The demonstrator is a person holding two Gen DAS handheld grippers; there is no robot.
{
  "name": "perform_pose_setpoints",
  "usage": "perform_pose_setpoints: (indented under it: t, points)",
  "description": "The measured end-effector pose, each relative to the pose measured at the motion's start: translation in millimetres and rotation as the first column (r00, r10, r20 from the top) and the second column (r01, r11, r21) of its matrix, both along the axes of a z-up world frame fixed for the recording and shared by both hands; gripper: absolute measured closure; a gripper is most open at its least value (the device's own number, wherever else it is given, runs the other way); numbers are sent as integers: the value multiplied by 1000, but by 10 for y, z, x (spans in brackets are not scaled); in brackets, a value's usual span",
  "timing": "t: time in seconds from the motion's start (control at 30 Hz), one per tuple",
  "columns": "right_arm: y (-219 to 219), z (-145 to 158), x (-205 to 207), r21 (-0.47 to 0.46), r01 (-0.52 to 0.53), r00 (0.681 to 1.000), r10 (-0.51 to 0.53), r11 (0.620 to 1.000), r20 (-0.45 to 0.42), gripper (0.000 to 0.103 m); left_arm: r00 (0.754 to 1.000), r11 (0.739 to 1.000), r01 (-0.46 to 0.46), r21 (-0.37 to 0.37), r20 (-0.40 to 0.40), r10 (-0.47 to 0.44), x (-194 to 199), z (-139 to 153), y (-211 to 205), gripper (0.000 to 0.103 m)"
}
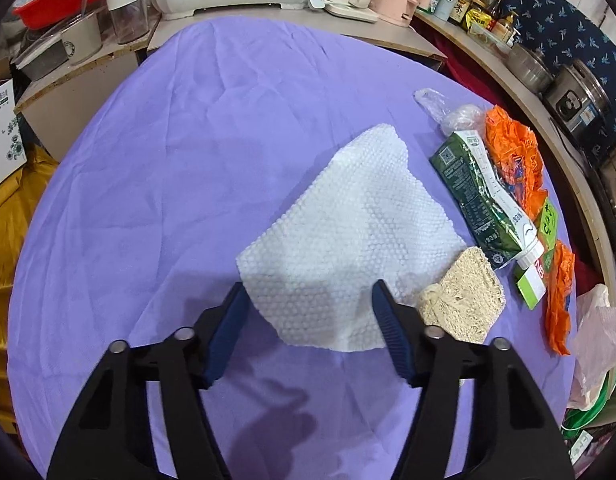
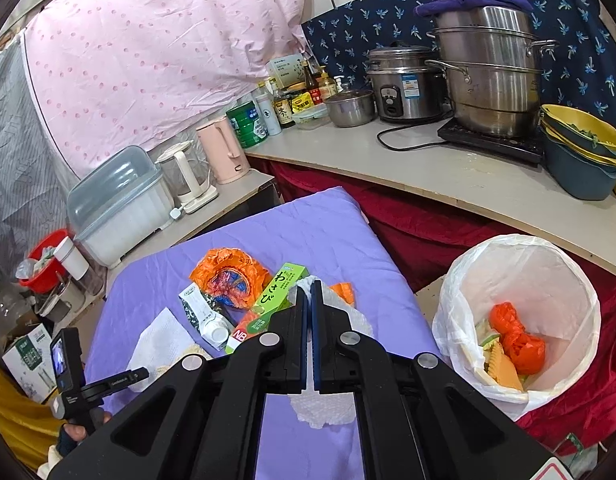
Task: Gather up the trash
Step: 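Grasp the second white paper towel with left tool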
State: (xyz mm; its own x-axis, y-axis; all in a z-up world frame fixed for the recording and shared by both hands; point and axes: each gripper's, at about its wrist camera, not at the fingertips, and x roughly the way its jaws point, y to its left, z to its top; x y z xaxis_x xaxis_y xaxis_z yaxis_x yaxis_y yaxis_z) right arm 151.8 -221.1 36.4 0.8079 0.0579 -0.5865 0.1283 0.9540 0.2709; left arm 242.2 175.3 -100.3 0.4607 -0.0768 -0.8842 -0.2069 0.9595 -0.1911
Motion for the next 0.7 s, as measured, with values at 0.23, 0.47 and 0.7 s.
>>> perform_pose_setpoints:
  t: [0.23,0.47,0.7]
  points:
    - [136,-16,44,-7,-27,1000,27,1000,-8,101,1000,1000,16,13,14,-16,40,35,-2,98]
    - [198,56,17,-10,-41,999,41,999,8,101,995,999,42,5,95,-42,-40,363,-53,101]
    - [127,160,-62,-7,-31,999,32,999,33,101,976,997,69,19,206,-71,-143,879,-170,101]
